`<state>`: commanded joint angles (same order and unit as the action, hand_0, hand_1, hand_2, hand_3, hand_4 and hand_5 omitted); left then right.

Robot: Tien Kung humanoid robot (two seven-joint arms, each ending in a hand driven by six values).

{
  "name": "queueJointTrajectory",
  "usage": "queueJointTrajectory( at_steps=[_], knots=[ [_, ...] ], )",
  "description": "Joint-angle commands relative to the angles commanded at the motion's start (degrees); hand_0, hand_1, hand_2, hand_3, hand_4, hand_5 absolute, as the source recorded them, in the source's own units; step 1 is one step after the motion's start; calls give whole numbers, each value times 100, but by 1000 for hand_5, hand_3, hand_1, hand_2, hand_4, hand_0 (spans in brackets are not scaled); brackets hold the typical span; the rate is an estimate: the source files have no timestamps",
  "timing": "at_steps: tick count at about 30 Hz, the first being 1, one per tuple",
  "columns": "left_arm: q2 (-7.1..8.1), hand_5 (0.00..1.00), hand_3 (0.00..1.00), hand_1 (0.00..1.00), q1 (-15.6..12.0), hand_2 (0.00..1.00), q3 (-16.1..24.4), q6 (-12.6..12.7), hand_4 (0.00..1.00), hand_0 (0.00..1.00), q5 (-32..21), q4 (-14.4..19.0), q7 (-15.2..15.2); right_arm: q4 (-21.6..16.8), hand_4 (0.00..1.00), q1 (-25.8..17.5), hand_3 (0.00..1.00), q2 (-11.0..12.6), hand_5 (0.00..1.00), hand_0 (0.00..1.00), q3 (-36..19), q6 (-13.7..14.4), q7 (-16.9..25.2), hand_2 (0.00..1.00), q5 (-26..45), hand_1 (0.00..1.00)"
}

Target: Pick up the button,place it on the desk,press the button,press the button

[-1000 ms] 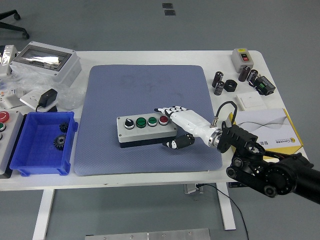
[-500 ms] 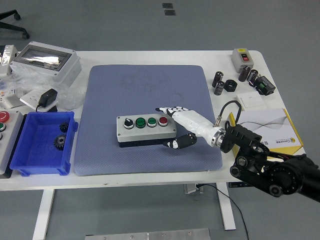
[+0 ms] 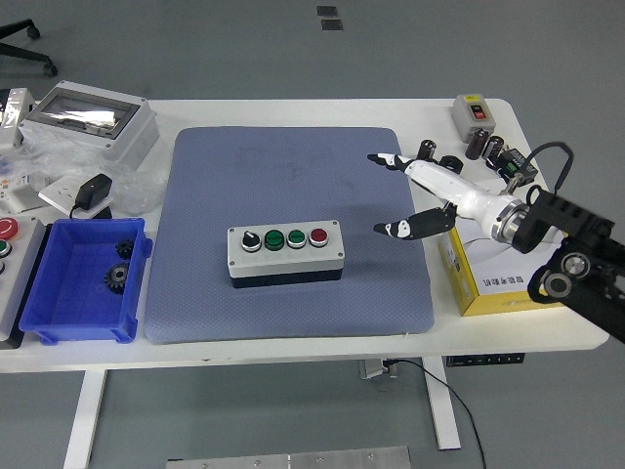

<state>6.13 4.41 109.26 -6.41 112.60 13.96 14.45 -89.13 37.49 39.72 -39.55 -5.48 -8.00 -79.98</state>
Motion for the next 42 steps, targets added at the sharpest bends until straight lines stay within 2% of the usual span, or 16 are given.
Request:
queueJointTrajectory(
  at_steps=[1,4,5,8,10,11,16,17,22,23,42],
  knots=[
    [7,61,650,608,9,529,3,1,661,650,-4,-5,-10,-96,796,146,998,106,192,981,79,-226,-174,998,153,949],
    [21,61,650,608,32,529,16,-5,661,650,8,-12,-25,-162,796,477,998,156,192,981,297,-754,-541,998,499,949],
    [25,60,650,609,38,529,20,-7,661,650,11,-14,-31,-162,383,584,913,140,118,272,355,-912,-649,653,605,493],
    [37,60,650,609,47,529,9,-14,661,650,1,-8,-13,-113,383,965,913,-54,118,272,482,-1426,-929,653,919,493],
    [44,60,650,609,44,529,-4,-18,661,650,-13,3,13,-56,383,1111,913,-200,118,272,516,-1645,-987,653,970,493],
    [48,60,649,608,41,530,-11,-19,661,650,-22,10,28,-6,279,1182,909,-307,123,87,535,-1753,-1015,351,958,249],
    [62,60,649,608,38,530,-17,-27,661,650,-29,21,49,233,279,1336,909,-692,123,87,633,-1830,-1070,351,842,249],
    [64,58,649,608,39,530,-11,-31,662,650,-20,22,48,293,239,1360,910,-771,112,20,676,-1820,-1078,262,827,190],
    [62,58,649,608,35,530,0,-42,662,650,-2,21,48,476,239,1372,910,-979,112,20,797,-1755,-1090,262,774,190],
    [60,58,649,608,33,529,-1,-44,662,650,-2,22,50,505,230,1366,915,-1008,81,5,825,-1742,-1092,234,765,172],
    [42,63,650,608,33,528,31,-61,663,650,50,15,14,700,210,1256,909,-1097,39,2,1240,-1654,-1137,226,686,170]
  ],
)
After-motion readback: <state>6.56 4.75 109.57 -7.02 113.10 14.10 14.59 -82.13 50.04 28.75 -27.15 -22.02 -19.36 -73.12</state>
